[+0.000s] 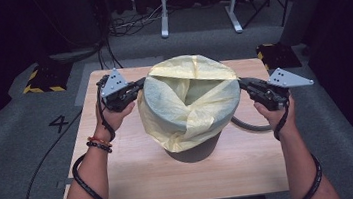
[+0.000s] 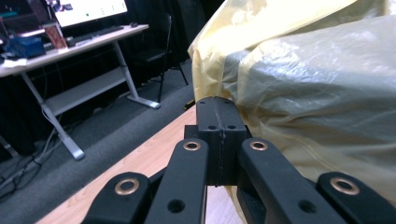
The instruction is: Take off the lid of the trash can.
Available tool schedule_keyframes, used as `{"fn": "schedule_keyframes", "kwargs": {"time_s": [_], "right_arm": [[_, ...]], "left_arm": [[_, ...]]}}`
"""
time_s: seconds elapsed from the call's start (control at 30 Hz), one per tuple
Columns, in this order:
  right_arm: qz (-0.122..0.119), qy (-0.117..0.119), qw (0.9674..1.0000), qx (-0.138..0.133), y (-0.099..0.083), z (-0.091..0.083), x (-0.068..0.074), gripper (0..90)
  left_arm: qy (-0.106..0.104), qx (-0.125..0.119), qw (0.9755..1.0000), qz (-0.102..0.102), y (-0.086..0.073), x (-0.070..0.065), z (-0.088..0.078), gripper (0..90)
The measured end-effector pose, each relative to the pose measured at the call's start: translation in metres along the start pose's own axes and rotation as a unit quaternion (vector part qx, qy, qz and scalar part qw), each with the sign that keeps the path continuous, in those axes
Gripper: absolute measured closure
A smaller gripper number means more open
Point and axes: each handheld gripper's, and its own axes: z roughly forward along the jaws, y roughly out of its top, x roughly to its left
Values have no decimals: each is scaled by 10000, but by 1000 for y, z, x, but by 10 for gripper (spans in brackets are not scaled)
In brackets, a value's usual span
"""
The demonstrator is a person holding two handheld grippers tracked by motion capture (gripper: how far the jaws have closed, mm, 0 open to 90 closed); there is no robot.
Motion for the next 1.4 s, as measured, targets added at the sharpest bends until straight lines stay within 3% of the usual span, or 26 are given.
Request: {"fn": "schedule_keyframes", "kwargs": {"time_s": [0.13,0.33,0.73,0.83,0.9,1.07,1.23,1.4], "right_arm": [[-19,34,9999,154,1,8,0,900],[-29,37,9998,201,2,11,-1,900],[163,50,9996,224,-1,17,-3,900],[280,35,9992,293,0,18,-4,900],[333,34,9989,334,-1,19,-4,900],[450,36,9983,356,-4,18,-5,899],[560,28,9977,392,-4,17,-7,898],[591,48,9978,299,-9,15,-7,895]], "left_arm": [[-56,164,9998,-125,-1,4,15,900],[-140,204,9988,-427,-8,7,30,900],[-239,608,9961,-593,-13,7,58,900],[-240,769,9950,-586,-13,7,62,900],[-265,962,9930,-632,-15,8,66,900],[-397,922,9916,-820,-21,8,66,900],[-516,997,9897,-888,-27,9,65,900],[-630,926,9894,-929,-35,6,61,900]]}}
